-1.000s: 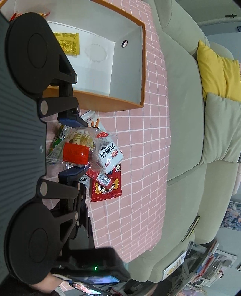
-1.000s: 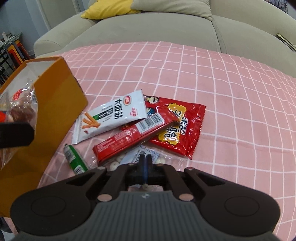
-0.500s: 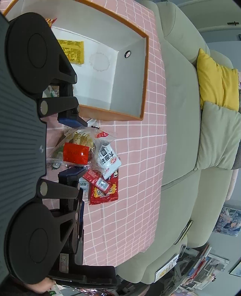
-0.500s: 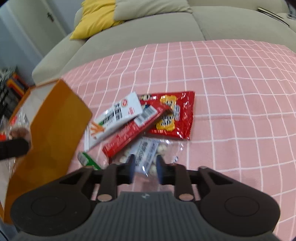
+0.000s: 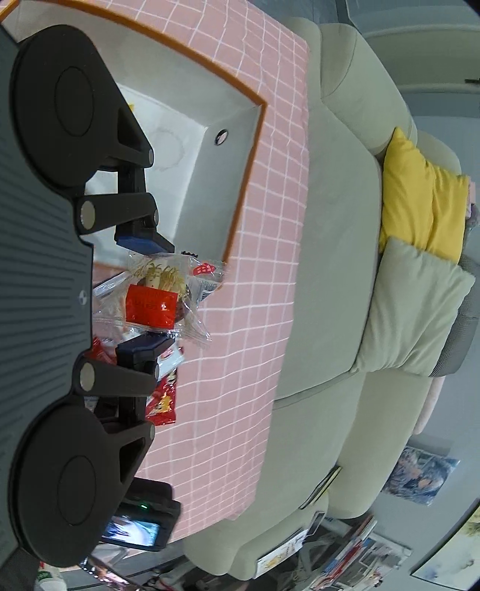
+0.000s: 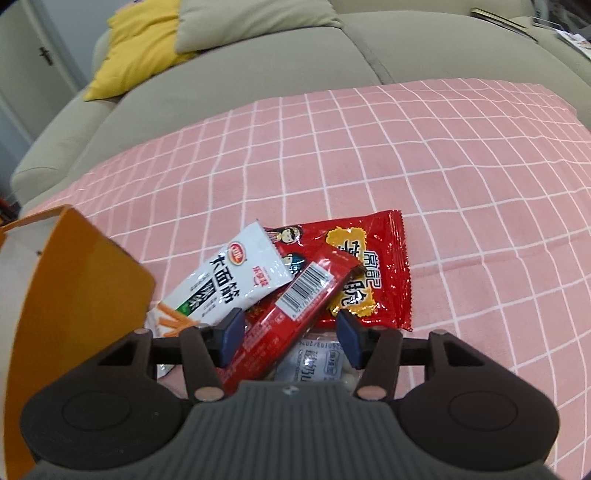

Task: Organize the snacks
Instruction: 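Lift both held snacks off the table and carry them toward the box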

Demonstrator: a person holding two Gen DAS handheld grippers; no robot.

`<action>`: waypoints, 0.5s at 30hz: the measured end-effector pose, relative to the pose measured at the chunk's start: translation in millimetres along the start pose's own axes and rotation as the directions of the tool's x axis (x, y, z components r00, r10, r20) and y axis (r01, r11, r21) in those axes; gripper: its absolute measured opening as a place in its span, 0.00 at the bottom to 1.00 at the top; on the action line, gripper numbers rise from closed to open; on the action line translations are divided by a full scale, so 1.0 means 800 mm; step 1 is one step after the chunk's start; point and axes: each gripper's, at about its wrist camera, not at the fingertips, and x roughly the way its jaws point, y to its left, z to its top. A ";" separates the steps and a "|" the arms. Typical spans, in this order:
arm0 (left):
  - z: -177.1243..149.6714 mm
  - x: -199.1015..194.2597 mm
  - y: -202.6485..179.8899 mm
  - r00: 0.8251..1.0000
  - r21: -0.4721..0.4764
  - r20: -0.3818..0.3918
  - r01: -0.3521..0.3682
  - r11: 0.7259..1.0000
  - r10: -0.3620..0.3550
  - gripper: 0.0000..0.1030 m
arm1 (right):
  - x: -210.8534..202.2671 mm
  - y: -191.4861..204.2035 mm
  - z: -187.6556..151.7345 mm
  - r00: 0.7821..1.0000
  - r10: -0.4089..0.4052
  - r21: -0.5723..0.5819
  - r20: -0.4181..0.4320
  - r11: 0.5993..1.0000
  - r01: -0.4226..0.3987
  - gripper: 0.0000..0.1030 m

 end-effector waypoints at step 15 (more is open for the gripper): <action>0.005 -0.002 0.034 1.000 -0.074 -0.013 -0.018 0.997 0.017 0.49 | -0.018 -0.004 -0.008 1.000 0.016 -0.025 0.022 1.000 -0.015 0.21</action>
